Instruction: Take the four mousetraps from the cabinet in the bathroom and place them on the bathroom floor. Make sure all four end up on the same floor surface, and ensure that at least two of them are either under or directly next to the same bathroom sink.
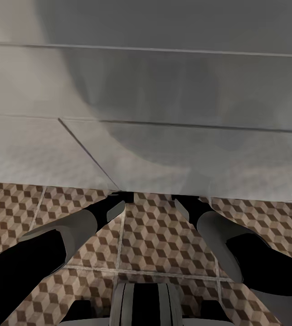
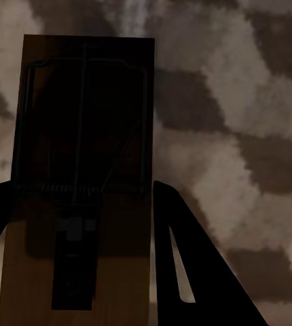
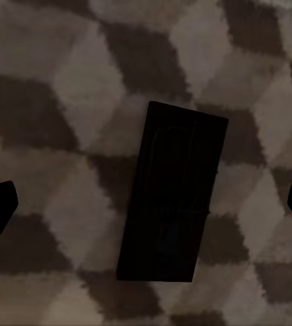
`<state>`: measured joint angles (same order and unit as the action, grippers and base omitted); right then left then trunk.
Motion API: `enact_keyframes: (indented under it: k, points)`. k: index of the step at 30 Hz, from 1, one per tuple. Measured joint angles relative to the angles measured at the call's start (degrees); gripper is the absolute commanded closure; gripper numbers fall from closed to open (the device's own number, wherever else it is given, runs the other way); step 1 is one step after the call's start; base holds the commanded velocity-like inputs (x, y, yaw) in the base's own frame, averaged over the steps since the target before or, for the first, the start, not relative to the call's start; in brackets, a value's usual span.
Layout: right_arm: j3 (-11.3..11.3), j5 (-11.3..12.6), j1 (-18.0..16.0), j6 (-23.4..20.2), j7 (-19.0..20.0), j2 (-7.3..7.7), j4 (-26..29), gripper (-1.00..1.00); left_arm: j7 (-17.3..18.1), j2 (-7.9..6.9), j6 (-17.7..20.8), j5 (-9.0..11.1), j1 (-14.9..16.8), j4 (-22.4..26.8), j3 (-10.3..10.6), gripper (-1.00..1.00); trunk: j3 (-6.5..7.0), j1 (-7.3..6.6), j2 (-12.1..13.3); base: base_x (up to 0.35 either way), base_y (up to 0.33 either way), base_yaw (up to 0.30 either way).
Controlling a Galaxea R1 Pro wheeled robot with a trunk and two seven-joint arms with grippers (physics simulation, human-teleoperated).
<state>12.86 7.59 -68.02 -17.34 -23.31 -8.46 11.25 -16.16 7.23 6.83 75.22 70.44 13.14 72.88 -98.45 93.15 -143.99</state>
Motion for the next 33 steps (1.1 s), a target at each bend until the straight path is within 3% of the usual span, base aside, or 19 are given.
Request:
enact_keyframes:
  k: [15, 23, 33]
  points:
    - [0.0, 0.0, 0.0, 0.0, 0.0, 0.00, 0.0, -1.00, 0.0, 0.12, 0.1, 0.0, 0.0, 0.0, 0.0, 1.00, 0.00, 0.00, 0.0, 0.000, 0.000, 0.103]
    - [0.0, 0.0, 0.0, 0.0, 0.0, 0.00, 0.0, -1.00, 3.7, 0.18, 0.5, -0.1, 0.0, -0.1, 0.0, 1.00, 0.00, 0.00, 0.0, 0.000, 0.000, 0.004]
    - [0.0, 0.0, 0.0, 0.0, 0.0, 0.00, 0.0, -1.00, 4.5, 0.34, 0.6, -0.2, 0.0, 0.0, 0.0, 1.00, 0.00, 0.00, 0.0, 0.000, 0.000, 0.000]
